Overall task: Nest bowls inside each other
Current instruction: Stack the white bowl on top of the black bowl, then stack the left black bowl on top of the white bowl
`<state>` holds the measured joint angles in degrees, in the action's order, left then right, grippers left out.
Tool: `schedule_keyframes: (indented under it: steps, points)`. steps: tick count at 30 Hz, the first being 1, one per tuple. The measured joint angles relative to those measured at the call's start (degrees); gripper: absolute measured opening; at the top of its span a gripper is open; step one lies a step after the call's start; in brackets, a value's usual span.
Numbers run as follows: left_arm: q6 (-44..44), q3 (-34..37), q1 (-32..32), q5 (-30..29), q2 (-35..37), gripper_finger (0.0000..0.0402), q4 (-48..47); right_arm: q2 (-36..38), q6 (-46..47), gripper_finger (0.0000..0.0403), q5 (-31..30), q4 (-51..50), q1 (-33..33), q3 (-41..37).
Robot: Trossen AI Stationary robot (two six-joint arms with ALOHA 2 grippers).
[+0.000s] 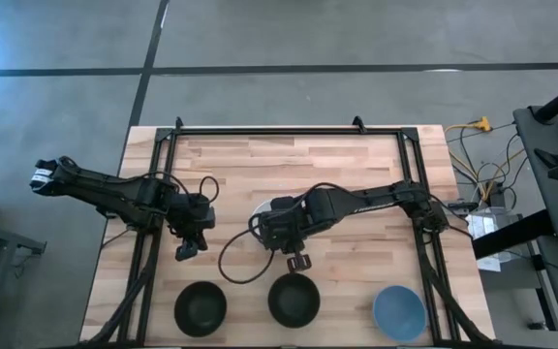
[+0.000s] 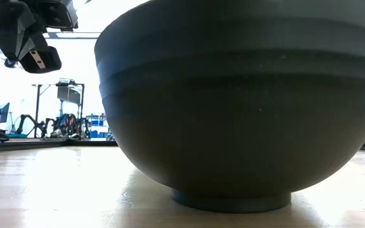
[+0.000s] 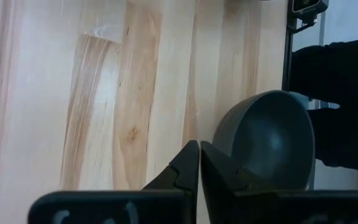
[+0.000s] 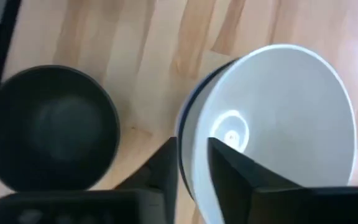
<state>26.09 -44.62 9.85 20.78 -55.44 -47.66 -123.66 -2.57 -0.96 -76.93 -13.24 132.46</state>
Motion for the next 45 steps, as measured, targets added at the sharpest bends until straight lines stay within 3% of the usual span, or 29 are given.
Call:
schedule_keyframes:
  steps: [3,5,30,38,45]
  points:
    - [0.0,0.0,0.0,0.0,0.0,0.0000,0.0,0.0,0.0,0.0026,-0.4,-0.2,0.0,-0.8]
    - [0.0,0.0,0.0,0.0,0.0,0.0000,0.0,0.0,0.0,0.0015,-0.4,0.1,0.0,-1.5]
    - [0.4,0.0,0.0,0.0,0.0,0.0000,-0.2,0.3,1.3,0.0009,-0.6,2.5,0.2,-4.8]
    - [2.0,0.0,0.6,6.9,0.9,0.0000,-2.4,7.7,8.0,0.0009,-0.9,2.1,0.6,-2.4]
    - [2.3,0.1,3.3,9.2,3.4,0.0007,-2.3,15.2,18.6,0.0009,-8.4,-2.6,-0.3,-2.4]
